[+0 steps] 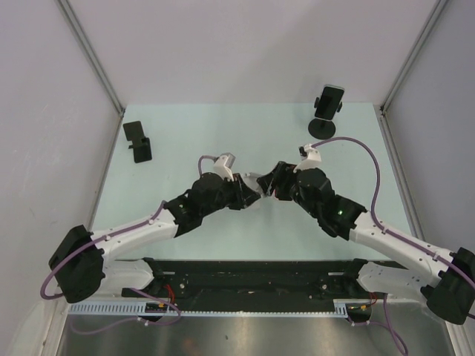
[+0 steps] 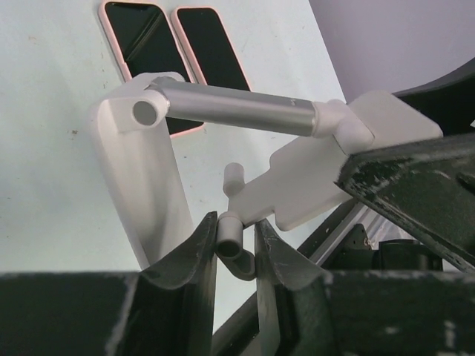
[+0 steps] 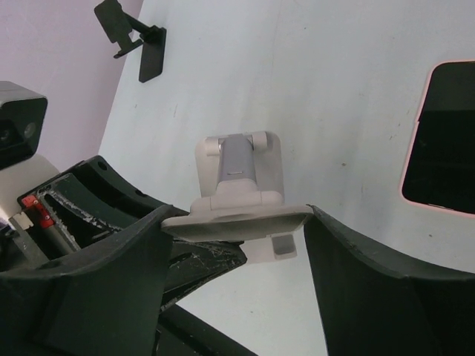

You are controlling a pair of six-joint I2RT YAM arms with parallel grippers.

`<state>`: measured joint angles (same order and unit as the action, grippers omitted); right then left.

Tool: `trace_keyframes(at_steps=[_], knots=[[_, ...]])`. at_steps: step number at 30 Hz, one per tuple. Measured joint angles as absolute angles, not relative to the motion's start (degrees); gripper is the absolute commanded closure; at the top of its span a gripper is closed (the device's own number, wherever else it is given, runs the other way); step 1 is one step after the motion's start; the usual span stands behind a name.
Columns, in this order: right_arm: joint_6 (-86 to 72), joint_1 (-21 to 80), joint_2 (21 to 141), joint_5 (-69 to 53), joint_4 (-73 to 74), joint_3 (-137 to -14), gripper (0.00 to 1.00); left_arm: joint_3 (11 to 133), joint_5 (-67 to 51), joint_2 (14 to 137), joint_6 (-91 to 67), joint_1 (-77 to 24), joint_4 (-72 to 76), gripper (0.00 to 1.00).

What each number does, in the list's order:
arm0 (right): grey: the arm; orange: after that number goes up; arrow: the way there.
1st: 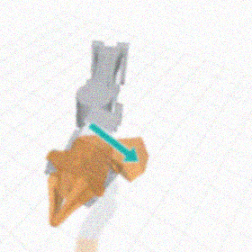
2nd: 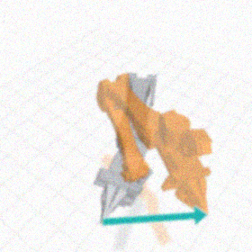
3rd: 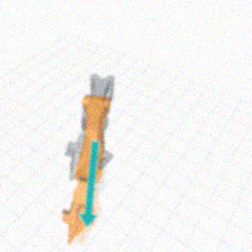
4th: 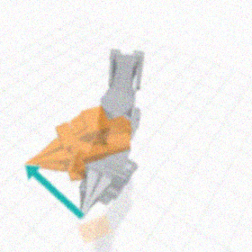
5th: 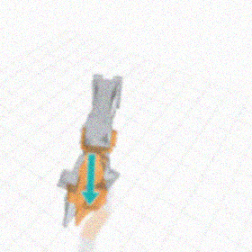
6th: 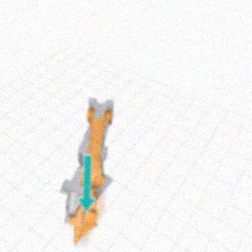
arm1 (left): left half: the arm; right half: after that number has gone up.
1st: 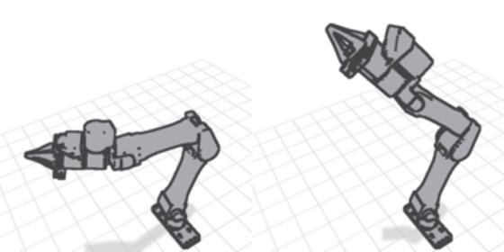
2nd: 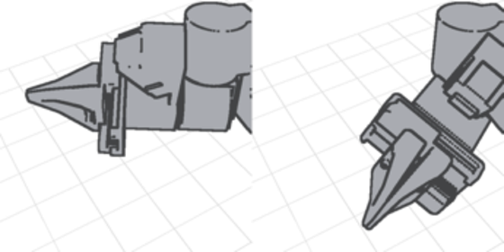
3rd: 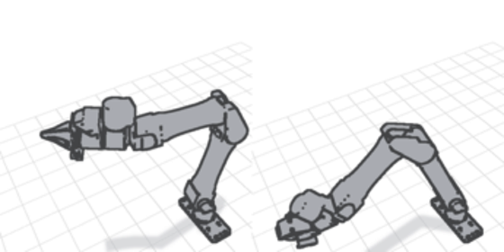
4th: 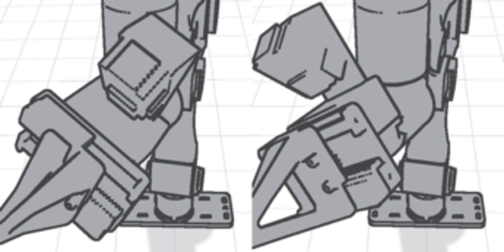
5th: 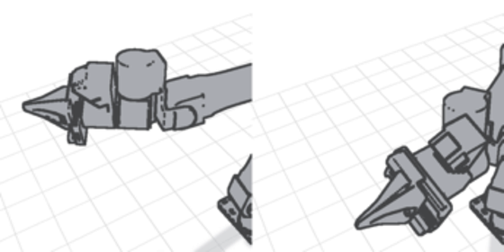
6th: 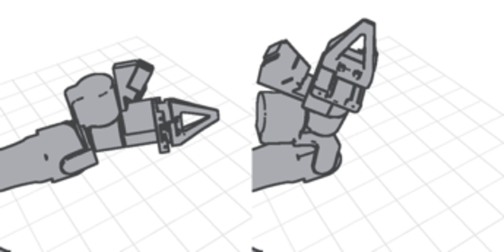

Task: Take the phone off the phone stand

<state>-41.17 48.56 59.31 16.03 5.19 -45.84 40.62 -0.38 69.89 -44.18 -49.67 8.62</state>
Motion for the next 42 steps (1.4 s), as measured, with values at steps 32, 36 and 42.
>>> trace_keyframes(at_steps=[32, 36, 42], knots=[[-28.01, 43.90, 41.76, 25.65, 14.92, -42.46, 0.00, 69.65, -35.66, 108.47, -39.09, 3.01, 7.66, 1.00], [-26.85, 43.29, 41.10, 25.56, 15.68, -42.39, 0.00, 73.41, -38.20, 114.24, -36.47, 6.94, 7.42, 1.00], [-26.41, 42.06, 40.97, 24.82, 16.05, -42.04, 0.00, 77.58, -40.60, 120.55, -32.34, 11.11, 5.06, 0.97]])
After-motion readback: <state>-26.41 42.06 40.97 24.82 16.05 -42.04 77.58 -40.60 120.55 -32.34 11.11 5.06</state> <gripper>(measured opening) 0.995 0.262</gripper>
